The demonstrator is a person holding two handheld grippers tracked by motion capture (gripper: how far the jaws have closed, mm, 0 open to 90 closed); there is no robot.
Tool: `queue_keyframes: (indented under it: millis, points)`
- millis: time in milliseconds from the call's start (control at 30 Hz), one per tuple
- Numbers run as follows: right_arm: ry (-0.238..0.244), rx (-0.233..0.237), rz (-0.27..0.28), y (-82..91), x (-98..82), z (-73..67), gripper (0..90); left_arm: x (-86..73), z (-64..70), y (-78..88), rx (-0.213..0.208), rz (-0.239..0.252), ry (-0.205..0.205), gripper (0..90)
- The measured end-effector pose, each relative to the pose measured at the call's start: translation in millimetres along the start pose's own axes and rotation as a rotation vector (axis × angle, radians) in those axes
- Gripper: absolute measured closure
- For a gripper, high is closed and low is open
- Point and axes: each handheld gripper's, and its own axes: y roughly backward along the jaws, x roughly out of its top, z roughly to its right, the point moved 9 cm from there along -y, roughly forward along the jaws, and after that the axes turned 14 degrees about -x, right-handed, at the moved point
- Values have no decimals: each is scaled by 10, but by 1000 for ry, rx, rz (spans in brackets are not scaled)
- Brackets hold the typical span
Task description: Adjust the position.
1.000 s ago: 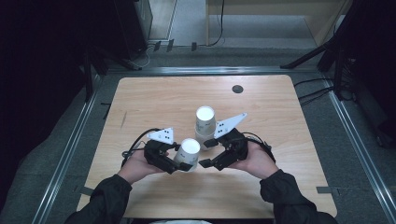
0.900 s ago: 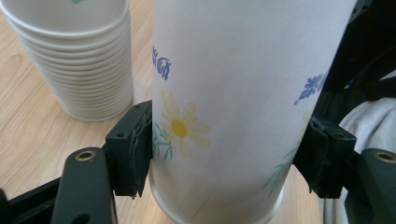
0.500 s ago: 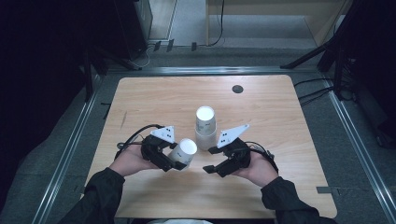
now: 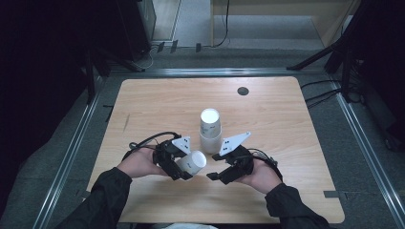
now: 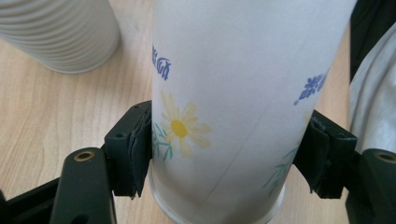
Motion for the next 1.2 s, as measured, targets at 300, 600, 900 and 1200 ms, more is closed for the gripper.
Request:
queue_keyframes:
  millis: [300,600,900,1200]
  points:
    - [26,20,-5,-73,-14,-18,313,-21,44,-179,5,-121,-37,286]
    - [71,60,-8,-189,20,-154,305,-1,94,-250,-2,-169,-53,286]
    - [86,91,-3,-251,57,-240,306,45,140,-272,-17,-156,-69,284]
    - [83,103,-4,-231,71,-245,355,45,146,-252,-39,-132,-65,274]
